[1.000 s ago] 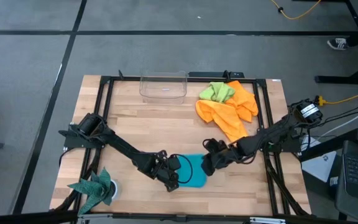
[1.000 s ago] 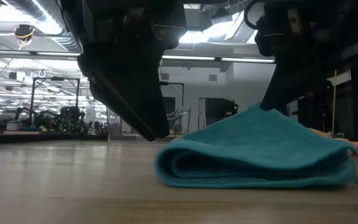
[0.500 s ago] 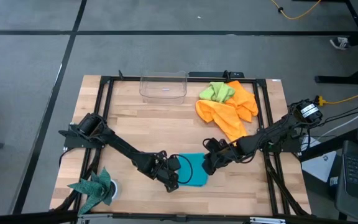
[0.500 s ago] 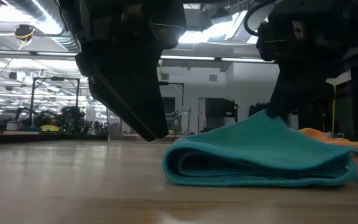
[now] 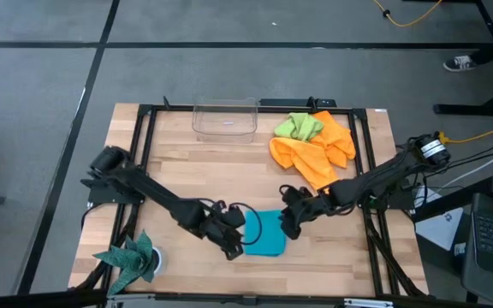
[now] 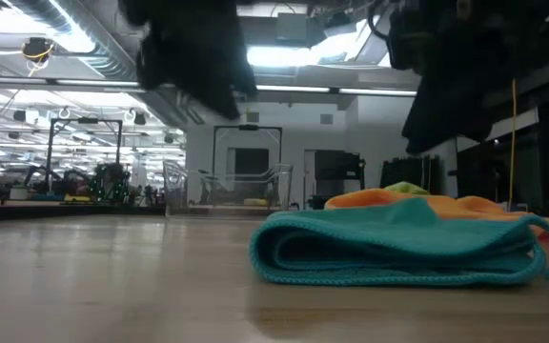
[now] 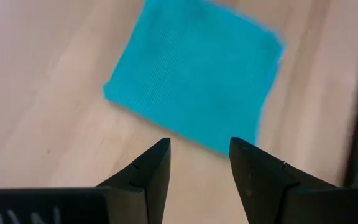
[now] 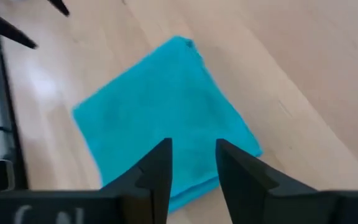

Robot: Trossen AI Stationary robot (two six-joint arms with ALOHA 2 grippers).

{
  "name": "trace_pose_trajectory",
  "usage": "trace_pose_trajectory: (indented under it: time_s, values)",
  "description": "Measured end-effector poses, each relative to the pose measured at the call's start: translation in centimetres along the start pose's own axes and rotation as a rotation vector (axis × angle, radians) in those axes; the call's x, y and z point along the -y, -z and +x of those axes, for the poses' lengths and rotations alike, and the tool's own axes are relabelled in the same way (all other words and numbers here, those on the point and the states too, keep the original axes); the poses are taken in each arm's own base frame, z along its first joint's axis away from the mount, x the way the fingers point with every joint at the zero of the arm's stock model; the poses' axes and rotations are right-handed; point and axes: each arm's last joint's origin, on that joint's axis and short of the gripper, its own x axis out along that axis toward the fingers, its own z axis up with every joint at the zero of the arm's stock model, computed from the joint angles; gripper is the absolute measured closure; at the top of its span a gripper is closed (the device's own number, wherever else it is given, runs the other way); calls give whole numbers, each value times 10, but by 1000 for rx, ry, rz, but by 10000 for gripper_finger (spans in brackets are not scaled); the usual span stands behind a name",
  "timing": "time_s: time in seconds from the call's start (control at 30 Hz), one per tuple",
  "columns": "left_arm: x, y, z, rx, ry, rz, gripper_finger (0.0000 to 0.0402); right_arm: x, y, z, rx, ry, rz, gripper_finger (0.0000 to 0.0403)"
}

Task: Fold microfiber towels
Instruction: Fold the blue microfiber cloth

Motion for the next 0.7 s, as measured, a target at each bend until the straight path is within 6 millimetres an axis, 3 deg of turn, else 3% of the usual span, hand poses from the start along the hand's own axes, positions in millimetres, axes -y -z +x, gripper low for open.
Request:
trace_pose_trajectory:
  time_s: [0.1,0.3,0.6,0.7]
  values:
    - [-1,-8,-20,43,27,-26,244,-1,-2,-4,7,-13,6,280]
    - [0,-13,-28,87,60,-48,244,-3,2,-5,-19,-22,-6,281]
    - [13,-4,-1,82,104,-19,244,-14,9,-8,-6,-82,-149,281]
    - [17,0,10,65,126,56,244,-21,16,-8,-27,-133,-278,281]
